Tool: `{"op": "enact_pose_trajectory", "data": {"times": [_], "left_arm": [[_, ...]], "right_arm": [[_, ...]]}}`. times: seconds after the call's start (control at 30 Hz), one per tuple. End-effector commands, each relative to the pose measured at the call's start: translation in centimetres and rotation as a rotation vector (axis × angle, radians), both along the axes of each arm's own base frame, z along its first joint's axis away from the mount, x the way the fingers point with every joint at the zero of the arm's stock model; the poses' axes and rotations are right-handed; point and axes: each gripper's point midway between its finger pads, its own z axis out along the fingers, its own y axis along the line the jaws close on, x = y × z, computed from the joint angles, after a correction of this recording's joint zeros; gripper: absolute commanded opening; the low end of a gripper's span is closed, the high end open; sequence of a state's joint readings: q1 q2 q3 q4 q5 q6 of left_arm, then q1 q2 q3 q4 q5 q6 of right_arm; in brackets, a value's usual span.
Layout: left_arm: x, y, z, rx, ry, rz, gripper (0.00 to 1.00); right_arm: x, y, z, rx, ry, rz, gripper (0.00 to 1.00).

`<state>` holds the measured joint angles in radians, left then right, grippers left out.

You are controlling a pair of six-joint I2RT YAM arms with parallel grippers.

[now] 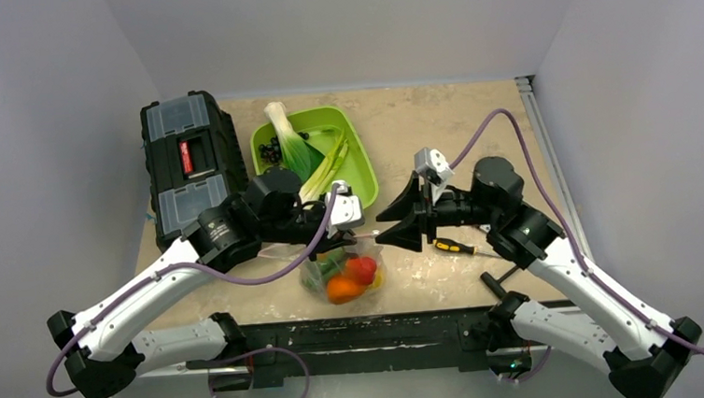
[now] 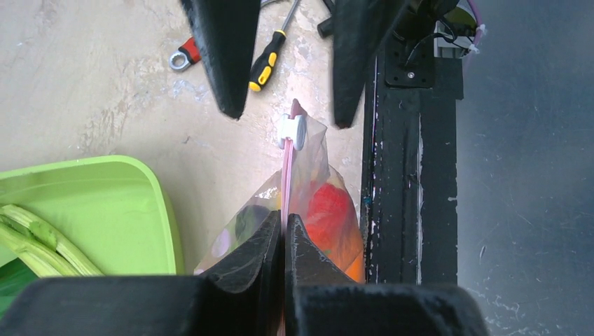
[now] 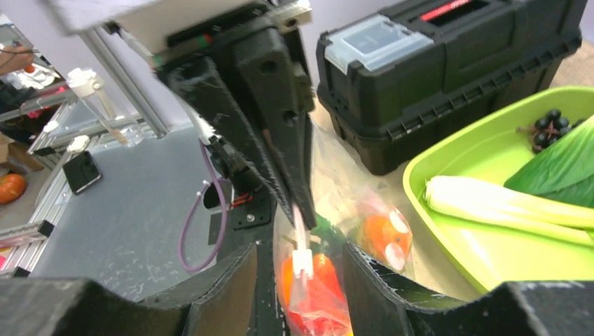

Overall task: Place the food in the zip-top bag and seal the zipper
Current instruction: Zip the zipper food storage bag at the center of the board.

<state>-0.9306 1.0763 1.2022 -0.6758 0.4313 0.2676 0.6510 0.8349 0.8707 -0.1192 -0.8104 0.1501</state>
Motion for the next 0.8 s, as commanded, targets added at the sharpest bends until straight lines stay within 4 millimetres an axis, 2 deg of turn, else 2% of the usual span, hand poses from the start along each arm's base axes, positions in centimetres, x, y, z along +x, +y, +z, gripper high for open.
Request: {"op": "enact_pose_trajectory", "data": {"times": [0.0,0.37,0.77], "left_arm": [[0.25,-0.18,1.93,-0.090,-0.048,0.015,0.00],[0.58,0.24,2.49,-0.121,-0.093,0.040,0.00],[0.83,0.06,1.95,-0.095,-0.068,0.045,0.00]], "right_arm": [[0.15,0.37,0.10,-0.042,0.001,0.033,0.46],[0.20,1.15,0.08,-0.029,0.015,0.078,0.26],[-0.36,1.23,0.84,-0.021,0.024,0.112,0.30]]}}
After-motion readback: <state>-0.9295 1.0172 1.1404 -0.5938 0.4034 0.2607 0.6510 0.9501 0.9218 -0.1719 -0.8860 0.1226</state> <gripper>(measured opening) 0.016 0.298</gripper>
